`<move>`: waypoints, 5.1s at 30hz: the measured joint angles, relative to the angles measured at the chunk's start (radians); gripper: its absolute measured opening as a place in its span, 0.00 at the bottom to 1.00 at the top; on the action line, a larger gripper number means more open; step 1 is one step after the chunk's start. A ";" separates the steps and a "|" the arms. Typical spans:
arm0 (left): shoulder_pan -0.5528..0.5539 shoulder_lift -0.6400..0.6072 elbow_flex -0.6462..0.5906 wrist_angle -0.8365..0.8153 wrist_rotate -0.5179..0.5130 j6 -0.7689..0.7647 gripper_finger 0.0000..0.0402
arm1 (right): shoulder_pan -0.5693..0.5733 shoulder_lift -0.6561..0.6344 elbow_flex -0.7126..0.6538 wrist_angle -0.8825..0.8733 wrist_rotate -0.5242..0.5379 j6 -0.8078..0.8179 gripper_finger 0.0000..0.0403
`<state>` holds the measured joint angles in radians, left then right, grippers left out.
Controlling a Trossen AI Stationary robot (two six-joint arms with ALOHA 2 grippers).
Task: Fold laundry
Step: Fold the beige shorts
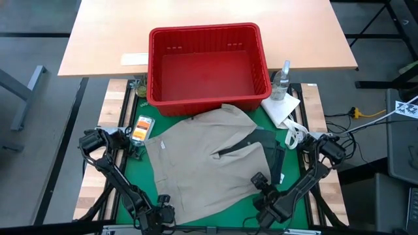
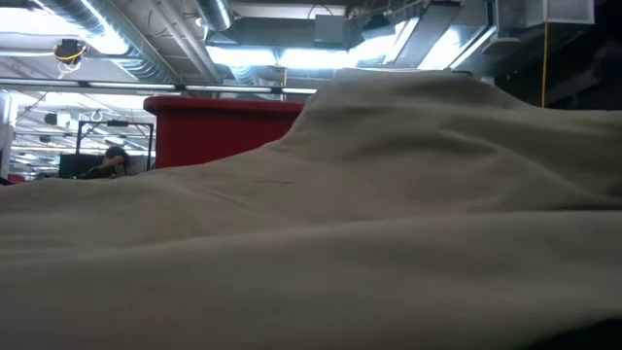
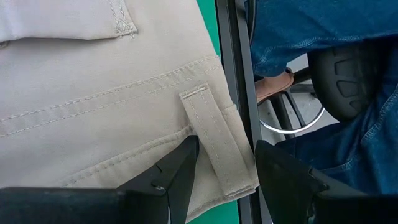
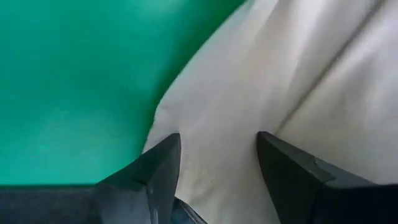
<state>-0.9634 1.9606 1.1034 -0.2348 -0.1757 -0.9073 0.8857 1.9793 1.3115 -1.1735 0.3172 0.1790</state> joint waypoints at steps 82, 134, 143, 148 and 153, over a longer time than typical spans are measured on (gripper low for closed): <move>0.029 -0.075 0.000 0.198 -0.062 -0.075 0.41 | -0.003 -0.008 -0.039 0.130 -0.274 0.078 0.53; 0.035 0.009 0.010 -0.037 -0.066 -0.113 0.12 | 0.000 -0.001 -0.042 0.149 -0.262 0.079 0.28; 0.035 -0.014 0.007 -0.039 -0.058 -0.164 0.03 | -0.001 0.002 -0.018 0.126 -0.263 0.078 0.04; 0.030 -0.096 0.001 -0.079 -0.012 -0.169 0.02 | -0.003 0.008 0.071 0.061 -0.258 0.038 0.06; 0.005 -0.157 0.047 -0.060 0.043 -0.168 0.02 | -0.003 0.005 0.191 -0.025 -0.311 -0.005 0.01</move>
<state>-0.9587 1.8032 1.1508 -0.2944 -0.1324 -1.0756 0.8825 1.9846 1.5024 -1.1987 0.0064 0.1742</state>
